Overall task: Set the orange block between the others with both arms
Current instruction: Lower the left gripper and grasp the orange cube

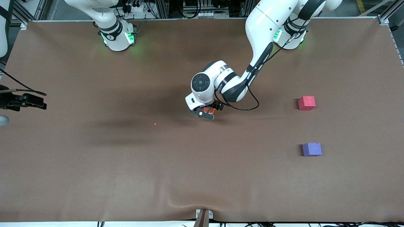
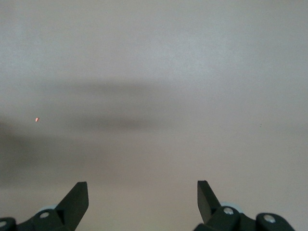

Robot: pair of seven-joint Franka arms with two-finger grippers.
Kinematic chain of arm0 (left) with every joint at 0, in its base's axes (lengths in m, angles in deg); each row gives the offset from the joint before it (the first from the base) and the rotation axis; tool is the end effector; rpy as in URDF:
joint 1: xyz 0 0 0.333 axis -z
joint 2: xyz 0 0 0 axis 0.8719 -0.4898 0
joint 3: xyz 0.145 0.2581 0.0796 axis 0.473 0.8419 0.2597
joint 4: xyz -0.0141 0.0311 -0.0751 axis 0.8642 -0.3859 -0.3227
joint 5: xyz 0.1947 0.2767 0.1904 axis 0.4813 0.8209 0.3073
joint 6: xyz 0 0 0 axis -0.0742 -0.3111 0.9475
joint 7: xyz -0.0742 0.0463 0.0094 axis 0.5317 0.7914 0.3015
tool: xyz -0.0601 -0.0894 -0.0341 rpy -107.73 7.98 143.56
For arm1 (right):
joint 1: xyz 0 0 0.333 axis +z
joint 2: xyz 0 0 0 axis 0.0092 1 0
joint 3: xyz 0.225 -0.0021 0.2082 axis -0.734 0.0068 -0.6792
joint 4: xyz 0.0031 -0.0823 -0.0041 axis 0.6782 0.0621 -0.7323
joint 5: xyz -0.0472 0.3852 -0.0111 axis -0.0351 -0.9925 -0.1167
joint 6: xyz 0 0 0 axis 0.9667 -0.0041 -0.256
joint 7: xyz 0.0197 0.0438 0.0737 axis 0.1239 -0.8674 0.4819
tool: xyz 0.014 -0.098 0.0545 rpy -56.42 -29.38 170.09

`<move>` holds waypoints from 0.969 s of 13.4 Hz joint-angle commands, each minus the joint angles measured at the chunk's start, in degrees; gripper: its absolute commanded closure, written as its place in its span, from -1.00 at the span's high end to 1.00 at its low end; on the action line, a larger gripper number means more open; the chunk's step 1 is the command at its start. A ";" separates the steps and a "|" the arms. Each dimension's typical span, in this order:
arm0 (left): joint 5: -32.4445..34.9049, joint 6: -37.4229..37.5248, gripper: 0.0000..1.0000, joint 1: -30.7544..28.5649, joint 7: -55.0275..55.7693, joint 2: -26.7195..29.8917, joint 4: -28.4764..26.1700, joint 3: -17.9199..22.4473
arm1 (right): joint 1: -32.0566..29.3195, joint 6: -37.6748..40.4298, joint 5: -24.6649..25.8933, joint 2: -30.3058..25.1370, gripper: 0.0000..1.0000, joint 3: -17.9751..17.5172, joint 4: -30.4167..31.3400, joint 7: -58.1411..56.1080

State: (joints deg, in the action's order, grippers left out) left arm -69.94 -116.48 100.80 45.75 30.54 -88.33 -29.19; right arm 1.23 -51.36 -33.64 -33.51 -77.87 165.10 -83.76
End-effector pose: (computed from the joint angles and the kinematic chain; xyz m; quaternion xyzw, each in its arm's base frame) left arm 0.4594 -0.5102 0.1943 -0.9817 0.1718 0.0743 0.0363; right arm 0.6083 -0.0683 0.5435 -0.9981 -0.0298 0.0539 0.0010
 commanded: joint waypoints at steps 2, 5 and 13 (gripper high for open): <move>1.00 -1.27 1.00 0.48 2.27 -0.06 -1.18 0.26 | -0.61 0.83 0.20 -0.35 1.00 -0.39 -0.58 -0.78; 1.17 -2.24 0.85 0.40 4.46 -1.04 -1.18 0.26 | -0.61 0.83 0.20 -0.35 1.00 -0.39 -0.58 -0.70; 1.34 -2.15 -1.00 -0.13 12.18 0.01 -0.56 0.53 | -0.61 0.75 0.20 -0.35 1.00 -0.39 -0.58 -0.70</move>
State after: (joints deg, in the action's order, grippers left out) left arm -69.93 -118.41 100.80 54.20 29.50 -88.73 -28.96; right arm 1.23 -51.36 -33.64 -33.51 -77.87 165.08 -83.76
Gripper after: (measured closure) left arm 0.419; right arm 0.000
